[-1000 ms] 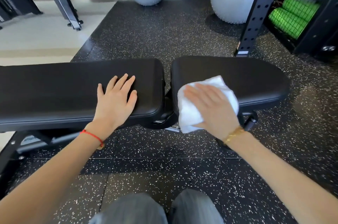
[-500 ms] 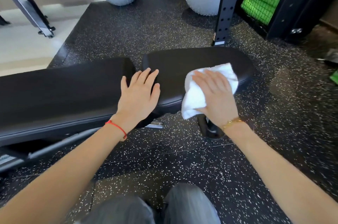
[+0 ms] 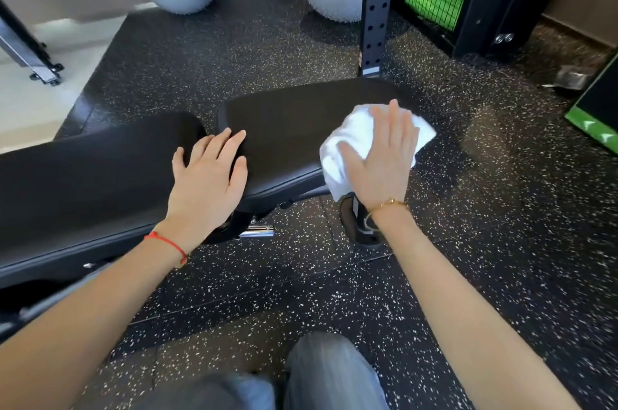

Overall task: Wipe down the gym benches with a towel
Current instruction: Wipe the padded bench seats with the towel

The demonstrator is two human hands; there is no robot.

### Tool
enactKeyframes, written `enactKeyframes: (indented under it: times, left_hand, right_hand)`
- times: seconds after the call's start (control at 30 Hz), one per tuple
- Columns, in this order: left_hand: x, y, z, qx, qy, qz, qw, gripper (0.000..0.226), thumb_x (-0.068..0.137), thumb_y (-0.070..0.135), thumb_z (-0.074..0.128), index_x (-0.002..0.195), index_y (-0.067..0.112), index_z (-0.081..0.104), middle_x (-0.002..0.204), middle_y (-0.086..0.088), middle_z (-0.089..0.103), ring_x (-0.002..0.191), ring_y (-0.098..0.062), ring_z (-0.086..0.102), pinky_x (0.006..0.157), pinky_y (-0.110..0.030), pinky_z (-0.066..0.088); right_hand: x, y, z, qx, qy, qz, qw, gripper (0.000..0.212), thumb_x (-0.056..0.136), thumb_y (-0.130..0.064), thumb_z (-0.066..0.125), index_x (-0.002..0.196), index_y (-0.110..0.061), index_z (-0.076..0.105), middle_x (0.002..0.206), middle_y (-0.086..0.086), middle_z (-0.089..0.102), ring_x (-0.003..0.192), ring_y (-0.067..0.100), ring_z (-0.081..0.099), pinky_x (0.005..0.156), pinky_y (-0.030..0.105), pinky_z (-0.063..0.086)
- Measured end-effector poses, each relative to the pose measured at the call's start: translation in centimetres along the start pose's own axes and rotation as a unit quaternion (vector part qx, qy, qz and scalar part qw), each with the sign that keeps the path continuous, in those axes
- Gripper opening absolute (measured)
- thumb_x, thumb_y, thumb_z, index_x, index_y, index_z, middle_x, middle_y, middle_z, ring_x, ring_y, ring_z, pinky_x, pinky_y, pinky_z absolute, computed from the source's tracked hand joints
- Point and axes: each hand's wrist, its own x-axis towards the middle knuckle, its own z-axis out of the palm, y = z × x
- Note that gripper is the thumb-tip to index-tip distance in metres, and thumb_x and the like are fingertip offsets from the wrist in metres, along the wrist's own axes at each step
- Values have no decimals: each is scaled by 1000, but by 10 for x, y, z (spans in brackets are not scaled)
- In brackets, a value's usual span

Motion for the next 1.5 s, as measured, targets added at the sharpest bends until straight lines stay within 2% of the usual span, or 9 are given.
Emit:
enactKeyframes:
  times: [0.13, 0.3, 0.5, 0.7, 0.87, 1.07, 1.17, 1.27, 1.5]
  left_hand:
    - [0, 1, 2, 6, 5, -5, 1000, 56, 97, 44, 18, 147, 30, 38, 151, 5, 42, 139, -21, 36, 113, -62, 24]
    - [1, 1, 4, 4, 4, -8, 1000, 57, 97, 44, 16, 148, 31, 36, 153, 4, 41, 139, -21, 35, 114, -62, 23]
    - [0, 1, 3, 3, 3, -6, 1000, 58, 97, 44, 15, 148, 29, 36, 153, 3, 41, 139, -21, 36, 115, -62, 22]
    - [0, 1, 4, 2, 2, -11, 1000, 58, 97, 44, 15, 149, 30, 36, 153, 4, 40, 140, -20, 36, 115, -62, 21]
    - [-1, 1, 5, -3, 6, -10, 1000, 57, 97, 43, 16, 149, 29, 36, 153, 4, 40, 139, -20, 36, 115, -62, 21]
    - [1, -1, 3, -12, -2, -15, 1000, 60, 95, 44, 14, 150, 29, 35, 155, 4, 37, 142, -18, 33, 116, -62, 17]
    - [2, -2, 1, -25, -13, -17, 999, 62, 94, 46, 13, 151, 31, 32, 157, 6, 34, 144, -18, 29, 118, -61, 15]
    - [3, -5, -2, -36, -21, -12, 999, 62, 94, 48, 13, 151, 33, 32, 157, 8, 34, 145, -19, 27, 119, -58, 16]
    - [-12, -32, -13, 30, 34, -1, 999, 52, 96, 39, 27, 138, 22, 54, 141, 1, 56, 134, -27, 45, 112, -57, 29]
  right_hand:
    - [17, -11, 6, 111, 56, 156, 980, 82, 80, -57, 52, 145, -8, 39, 160, 22, 22, 150, 38, 12, 122, 43, 6]
    - [-24, -35, 19, 261, 65, 261, 927, 100, 93, -37, 66, 158, -6, -4, 165, 16, -7, 152, 29, 4, 118, 15, 2]
    - [-1, -29, 12, 274, 63, 278, 918, 108, 87, -34, 68, 156, -2, -8, 163, 18, -8, 151, 27, -3, 122, 28, 0]
    - [-21, -25, 11, 147, 19, 140, 979, 111, 75, -60, 55, 159, -11, 0, 164, 16, -15, 151, 35, -15, 123, 52, 1]
    - [-21, -14, 5, 2, -1, 3, 1000, 106, 75, -75, 50, 152, -5, 27, 161, 17, 22, 149, 47, -2, 121, 59, 0]
    - [-15, -59, 14, -59, -111, -306, 944, 102, 72, -90, 43, 137, -12, 54, 140, 3, 55, 137, 25, 44, 119, 49, 21]
    - [-11, -55, 10, -77, -135, -346, 925, 107, 73, -91, 41, 143, -10, 49, 147, 4, 50, 140, 25, 42, 119, 49, 24]
    - [-8, -46, 8, -90, -145, -357, 918, 90, 87, -79, 38, 147, -12, 44, 152, 3, 46, 143, 25, 37, 120, 46, 22]
    - [-12, -67, 22, -90, -143, -424, 890, 83, 89, -73, 43, 147, -14, 46, 151, 3, 47, 141, 28, 42, 119, 45, 23]
